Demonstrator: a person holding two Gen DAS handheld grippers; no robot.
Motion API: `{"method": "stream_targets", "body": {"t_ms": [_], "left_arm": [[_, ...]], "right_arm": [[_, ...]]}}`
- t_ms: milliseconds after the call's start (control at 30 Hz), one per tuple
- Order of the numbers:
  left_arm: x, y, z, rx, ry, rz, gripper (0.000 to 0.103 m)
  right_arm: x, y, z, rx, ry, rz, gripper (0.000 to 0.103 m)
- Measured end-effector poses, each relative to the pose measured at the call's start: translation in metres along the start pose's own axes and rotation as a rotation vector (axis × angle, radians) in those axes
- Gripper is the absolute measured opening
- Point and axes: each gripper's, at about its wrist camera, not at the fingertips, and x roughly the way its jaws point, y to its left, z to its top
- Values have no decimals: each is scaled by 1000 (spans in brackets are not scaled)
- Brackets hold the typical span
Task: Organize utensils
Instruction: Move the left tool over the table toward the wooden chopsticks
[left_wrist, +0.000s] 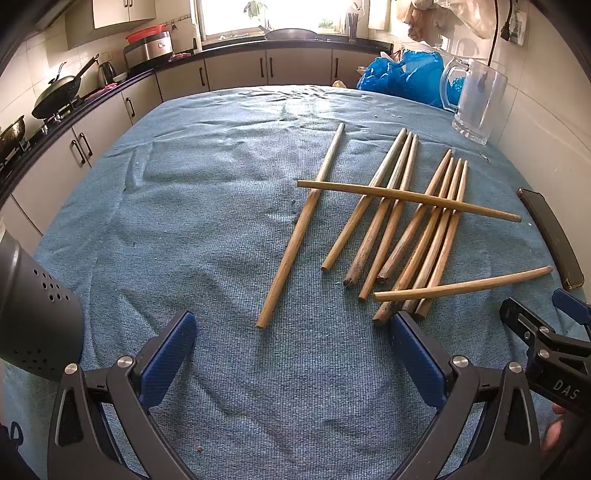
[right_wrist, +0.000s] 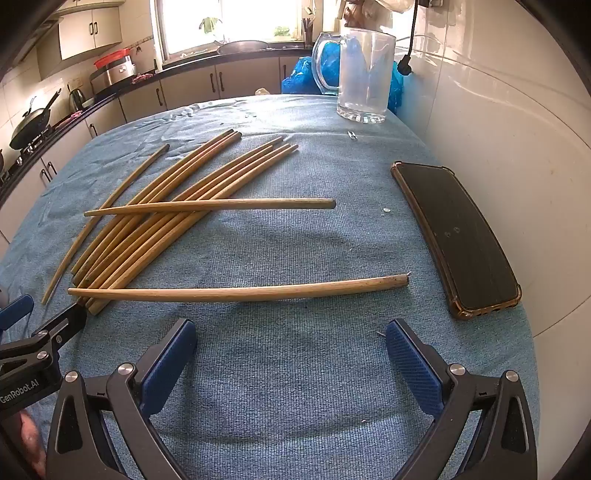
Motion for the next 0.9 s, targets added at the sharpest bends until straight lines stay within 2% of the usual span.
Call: {"method": "stream_targets", "body": {"t_ms": [200,300,367,500,667,900], "left_arm": [[-10,8,-7,14,23,-19,103],[-36,20,-17,-28,-32,-38,103],[-54,27,-21,-21,-67,-40,103],[-83,43,-25,-25,-136,-4,103],[-103,53,-21,-33,-167,23,103],[-133,62,-29,-41,-237,19,103]], "right_arm": [[3,2,4,4,21,-3,103],[4,3,3,0,16,-4,103],[3,1,4,0,16,-1,103],[-1,-1,1,23,18,-6,103],[-15,-5,-7,82,24,14,103],[-65,-4,-15,152,-110,28,103]]}}
